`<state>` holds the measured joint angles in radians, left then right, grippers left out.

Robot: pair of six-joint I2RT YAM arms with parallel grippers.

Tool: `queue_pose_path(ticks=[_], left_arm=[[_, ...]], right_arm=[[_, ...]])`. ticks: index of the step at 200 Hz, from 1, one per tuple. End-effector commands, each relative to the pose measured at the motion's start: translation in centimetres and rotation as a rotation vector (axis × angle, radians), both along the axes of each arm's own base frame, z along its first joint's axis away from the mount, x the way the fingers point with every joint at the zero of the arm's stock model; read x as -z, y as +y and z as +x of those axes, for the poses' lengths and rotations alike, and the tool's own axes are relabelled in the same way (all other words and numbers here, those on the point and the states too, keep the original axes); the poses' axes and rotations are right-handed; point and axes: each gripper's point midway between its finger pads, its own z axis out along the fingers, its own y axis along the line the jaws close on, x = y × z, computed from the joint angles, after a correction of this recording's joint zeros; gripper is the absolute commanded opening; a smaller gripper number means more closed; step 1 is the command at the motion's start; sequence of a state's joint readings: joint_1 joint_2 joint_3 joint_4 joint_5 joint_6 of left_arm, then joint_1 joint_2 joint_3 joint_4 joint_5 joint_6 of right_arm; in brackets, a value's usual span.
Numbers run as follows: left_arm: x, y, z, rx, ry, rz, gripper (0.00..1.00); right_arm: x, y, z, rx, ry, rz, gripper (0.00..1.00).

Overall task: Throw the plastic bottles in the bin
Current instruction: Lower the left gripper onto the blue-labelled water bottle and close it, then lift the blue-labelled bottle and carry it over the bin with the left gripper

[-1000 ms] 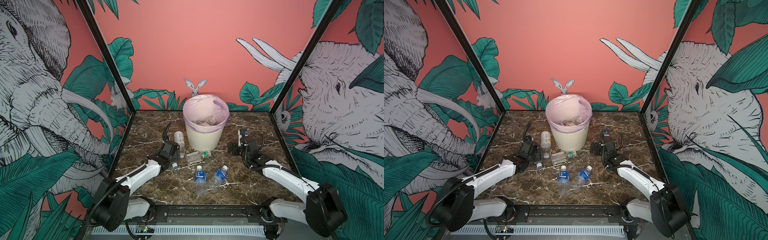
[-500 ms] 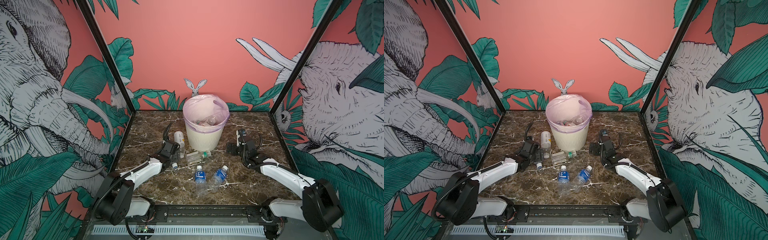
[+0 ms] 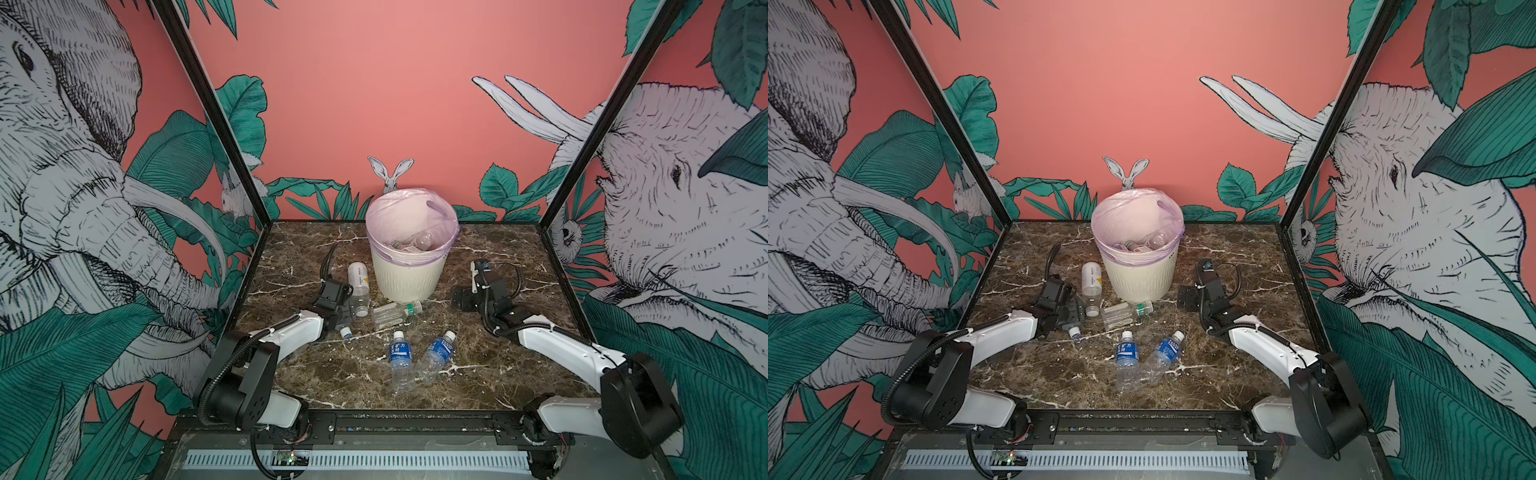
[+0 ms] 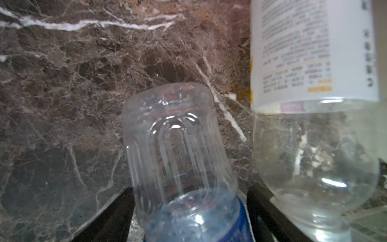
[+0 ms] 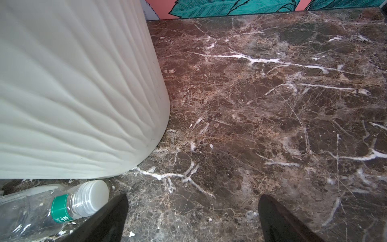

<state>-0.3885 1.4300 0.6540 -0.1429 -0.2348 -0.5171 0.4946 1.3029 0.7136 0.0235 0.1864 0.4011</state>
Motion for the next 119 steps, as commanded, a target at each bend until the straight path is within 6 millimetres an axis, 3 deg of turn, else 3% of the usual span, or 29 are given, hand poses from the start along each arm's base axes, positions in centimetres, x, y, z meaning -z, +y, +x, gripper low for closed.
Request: queue_pose_path(ticks=[1, 56, 119], left_arm=[[-0.4, -0.5, 0.5, -0.009, -0.011, -0.049, 0.84], [0.5, -1.0, 0.3, 0.006, 0.021, -0.079, 0.80], [-0.1, -1.4, -0.7, 0.059, 0.002, -0.105, 0.63]], right_arm=[[-1.6, 0.4, 1.0, 0.010, -0.044, 0.032, 0.99], [-1.5, 0.4, 1.1, 0.011, -0.041, 0.027, 0.99], [-1.2, 0.4, 1.1, 0.009, -0.032, 0.023, 0.98]])
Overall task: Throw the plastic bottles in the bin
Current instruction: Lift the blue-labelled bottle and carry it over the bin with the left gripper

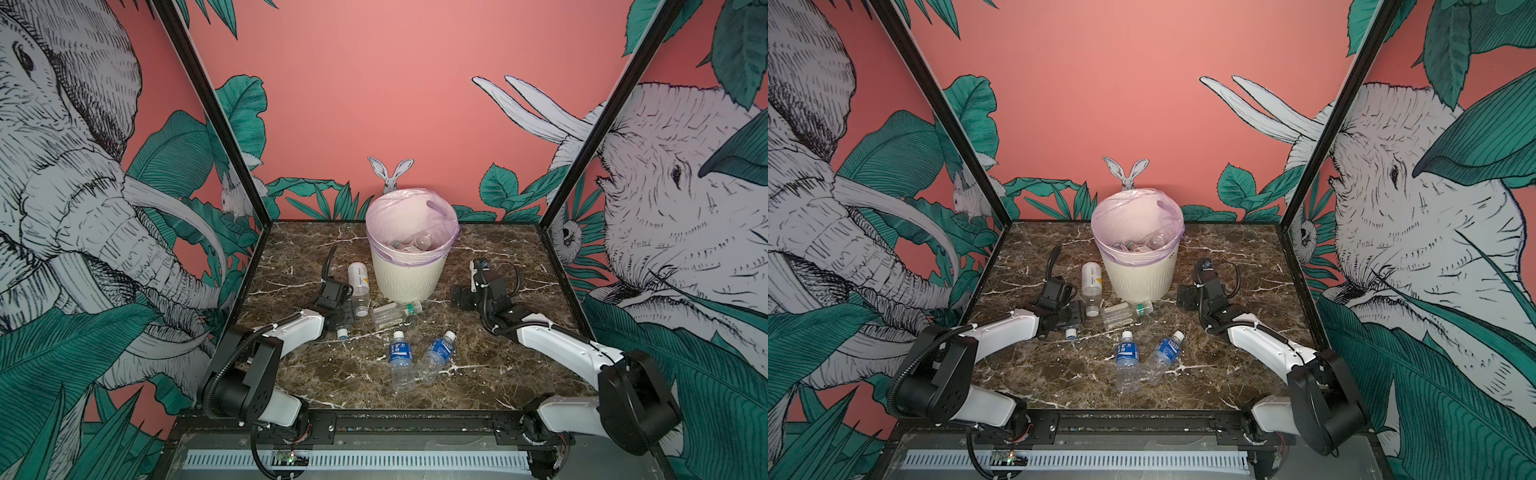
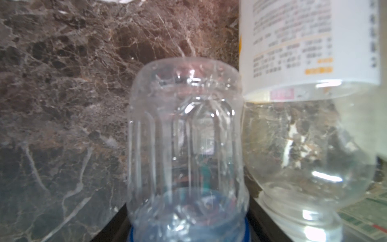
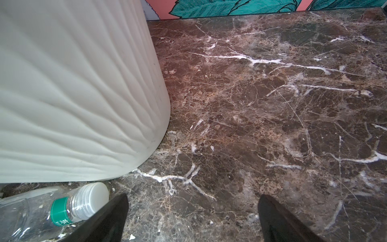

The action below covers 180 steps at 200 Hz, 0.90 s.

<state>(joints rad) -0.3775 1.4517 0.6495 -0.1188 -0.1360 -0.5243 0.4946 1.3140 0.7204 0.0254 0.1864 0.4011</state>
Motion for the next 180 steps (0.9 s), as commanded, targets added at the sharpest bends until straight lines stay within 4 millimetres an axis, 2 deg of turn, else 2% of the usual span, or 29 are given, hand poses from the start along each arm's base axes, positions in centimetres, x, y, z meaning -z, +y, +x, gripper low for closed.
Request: queue_pose_path(ticks=[1, 40, 110, 135, 158, 180], left_arm=[[-1.0, 0.0, -0.5, 0.023, -0.035, -0.026, 0.63], [-3.7, 0.1, -1.4, 0.100, -0.133, -0.015, 0.58], [-9.1, 0.1, -4.6, 0.203, -0.352, -0.077, 0.56], [-12.0, -0.2, -5.9, 0.255, -0.484, -0.119, 0.56], [-15.3, 0.2, -7.2, 0.271, -0.588, -0.128, 0.56], [-19.0, -0.2, -8.2, 0.309, -0.670, -0.174, 0.56]], right_arm=[[-1.3, 0.3, 0.9, 0.010, -0.035, 0.024, 0.98], [-1.2, 0.5, 1.0, 0.007, -0.029, 0.025, 0.98], [-1.1, 0.6, 1.0, 0.003, -0.027, 0.031, 0.98], [-1.2, 0.7, 0.9, 0.001, -0.028, 0.035, 0.98], [-1.2, 0.8, 0.9, -0.003, -0.027, 0.037, 0.98], [-1.0, 1.0, 1.0, -0.012, -0.016, 0.038, 0.98]])
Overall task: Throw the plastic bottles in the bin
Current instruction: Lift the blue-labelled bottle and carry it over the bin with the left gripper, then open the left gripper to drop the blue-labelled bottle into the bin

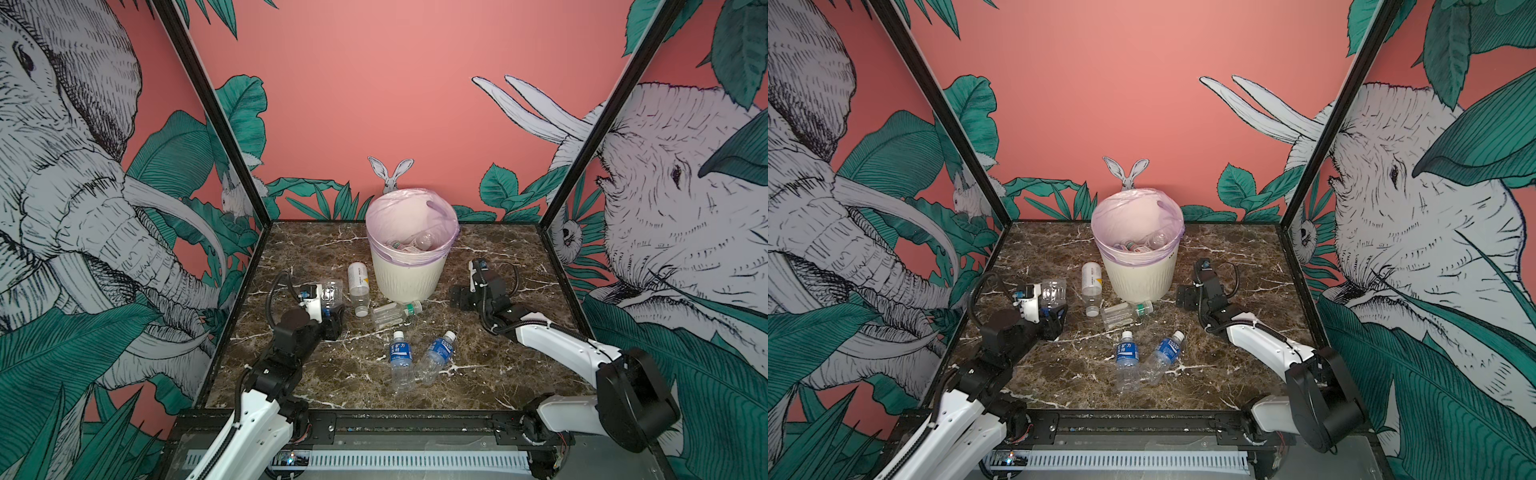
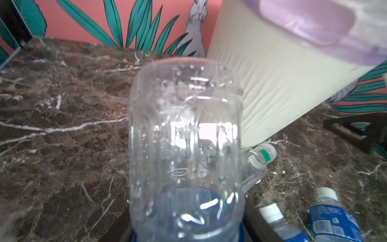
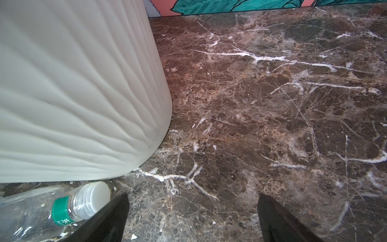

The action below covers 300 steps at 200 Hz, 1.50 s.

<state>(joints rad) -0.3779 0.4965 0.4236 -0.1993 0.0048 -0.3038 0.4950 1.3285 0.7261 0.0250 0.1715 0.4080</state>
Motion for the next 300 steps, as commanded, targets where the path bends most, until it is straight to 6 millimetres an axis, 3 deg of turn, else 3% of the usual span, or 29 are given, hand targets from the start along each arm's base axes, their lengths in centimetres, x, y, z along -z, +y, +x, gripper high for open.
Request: queue_pose_path(ticks=[1, 68, 90, 134, 154, 178, 183, 193, 197, 203, 232, 269, 300], left_arm=[[-3.0, -0.5, -1.2, 0.059, -0.057, -0.010, 0.56], [-15.3, -1.3, -2.4, 0.136, -0.257, -0.067, 0.56], [-18.7, -2.7, -1.3, 0.188, -0.292, -0.086, 0.57], [-24.4, -6.0, 3.1, 0.259, -0.369, -0.133, 0.52], [-25.4, -10.1, 6.6, 0.331, -0.360, -0.111, 0.47], [-25.3, -15.7, 12.0, 0.413, -0.309, -0.105, 0.48], [-24.7, -16.6, 13.4, 0.417, -0.282, -0.108, 0.54], [-24.4, -17.0, 15.3, 0.380, -0.252, -0.106, 0.78], [-24.2, -16.9, 15.9, 0.363, -0.246, -0.102, 0.96], [-24.2, -16.8, 16.4, 0.344, -0.248, -0.097, 0.99], [-24.9, -15.0, 15.9, 0.268, -0.288, -0.084, 1.00], [-26.1, -13.5, 13.1, 0.264, -0.327, -0.089, 1.00], [-25.5, -12.1, 11.4, 0.247, -0.325, -0.059, 1.00]], right_arm=[[-1.3, 0.7, 0.9, -0.005, -0.029, 0.029, 0.98], [-1.5, 1.3, 0.8, -0.021, -0.022, 0.034, 0.98], [-1.5, 1.3, 0.8, -0.023, -0.020, 0.035, 0.98], [-2.4, 1.0, 0.6, -0.023, -0.038, 0.025, 0.98], [-2.8, 0.8, 0.6, -0.019, -0.047, 0.019, 0.98], [-3.0, 0.7, 0.5, -0.020, -0.050, 0.017, 0.98], [-3.1, 0.7, 0.5, -0.020, -0.051, 0.017, 0.98], [-3.2, 0.8, 0.4, -0.024, -0.052, 0.019, 0.98], [-3.2, 0.7, 0.4, -0.023, -0.052, 0.018, 0.98], [-3.3, 0.7, 0.4, -0.024, -0.054, 0.018, 0.98], [-3.7, 0.6, 0.3, -0.027, -0.060, 0.014, 0.99], [-3.6, 1.1, 0.3, -0.045, -0.055, 0.033, 0.99], [-3.4, 1.3, 0.3, -0.048, -0.046, 0.035, 0.99]])
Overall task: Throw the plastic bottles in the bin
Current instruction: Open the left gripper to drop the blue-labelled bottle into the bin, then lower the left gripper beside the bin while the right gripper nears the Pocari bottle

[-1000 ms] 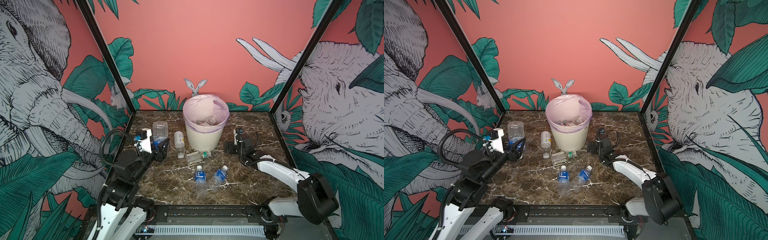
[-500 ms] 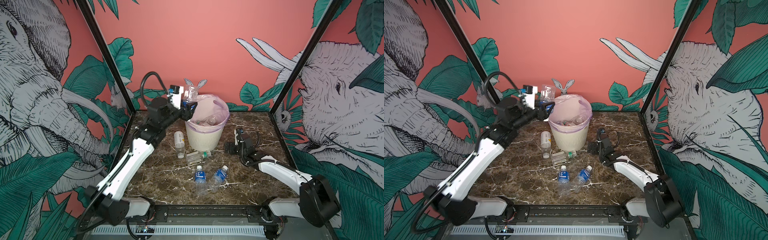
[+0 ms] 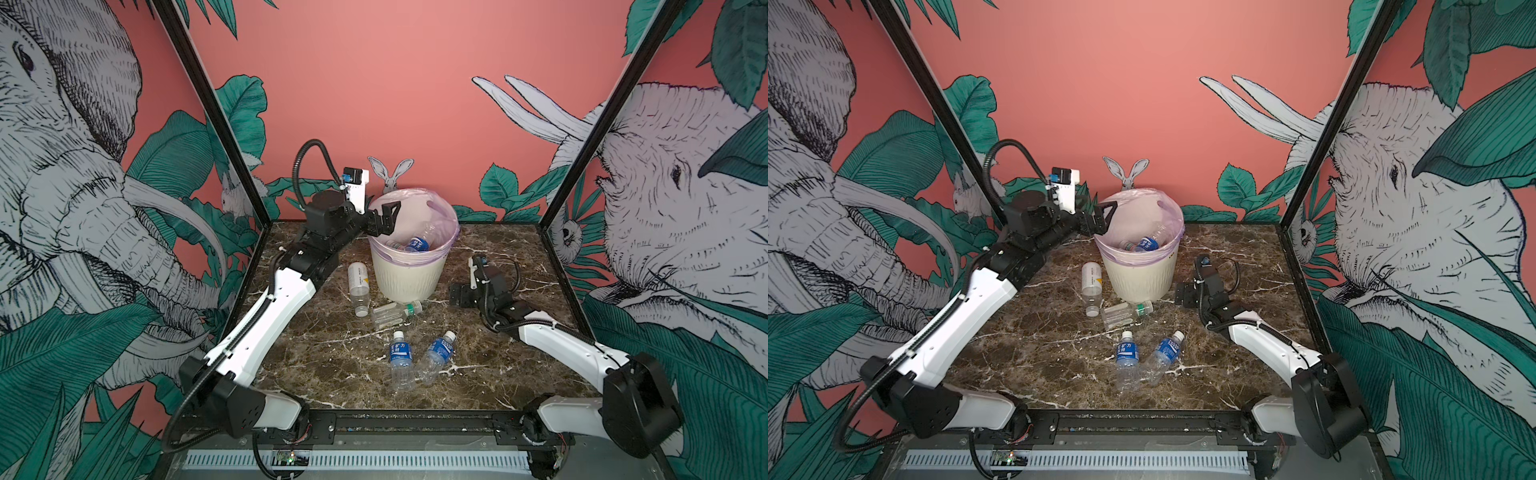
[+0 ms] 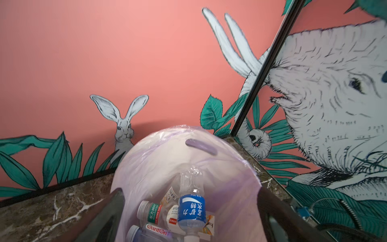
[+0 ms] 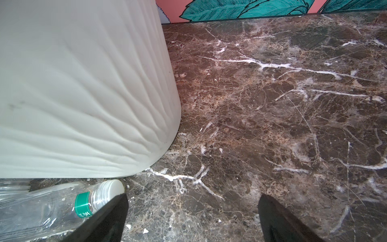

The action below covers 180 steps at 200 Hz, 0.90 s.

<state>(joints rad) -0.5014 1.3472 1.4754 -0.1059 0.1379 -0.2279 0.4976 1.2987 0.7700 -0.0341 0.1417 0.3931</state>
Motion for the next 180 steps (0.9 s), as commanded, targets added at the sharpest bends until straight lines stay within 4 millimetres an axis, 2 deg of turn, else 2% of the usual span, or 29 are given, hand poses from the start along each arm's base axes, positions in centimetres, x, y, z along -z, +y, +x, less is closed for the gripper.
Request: queue_pose_path(ticks=[1, 36, 65, 93, 133, 180], left_arm=[[-0.3, 1.3, -1.3, -0.027, -0.034, 0.019, 1.00], [1.4, 3.4, -3.4, -0.074, -0.029, 0.061, 1.00], [3.8, 5.3, -5.2, -0.114, -0.015, 0.080, 1.00], [7.6, 6.7, -6.4, -0.151, 0.034, 0.103, 1.00], [13.9, 7.8, -7.3, -0.187, 0.117, 0.122, 1.00], [20.7, 7.6, -7.3, -0.181, 0.213, 0.115, 1.00]], right_arm=[[-1.6, 0.7, 0.5, -0.013, -0.039, 0.025, 0.99], [-1.7, 0.9, 0.4, -0.014, -0.044, 0.018, 0.99], [-2.7, 1.8, 0.0, -0.034, -0.054, 0.002, 0.99], [-4.3, 2.9, -1.1, -0.047, -0.073, -0.024, 0.99], [-3.2, 3.8, -4.0, -0.035, -0.030, -0.003, 0.99], [-2.5, 4.0, -7.5, -0.023, 0.005, -0.013, 0.99]])
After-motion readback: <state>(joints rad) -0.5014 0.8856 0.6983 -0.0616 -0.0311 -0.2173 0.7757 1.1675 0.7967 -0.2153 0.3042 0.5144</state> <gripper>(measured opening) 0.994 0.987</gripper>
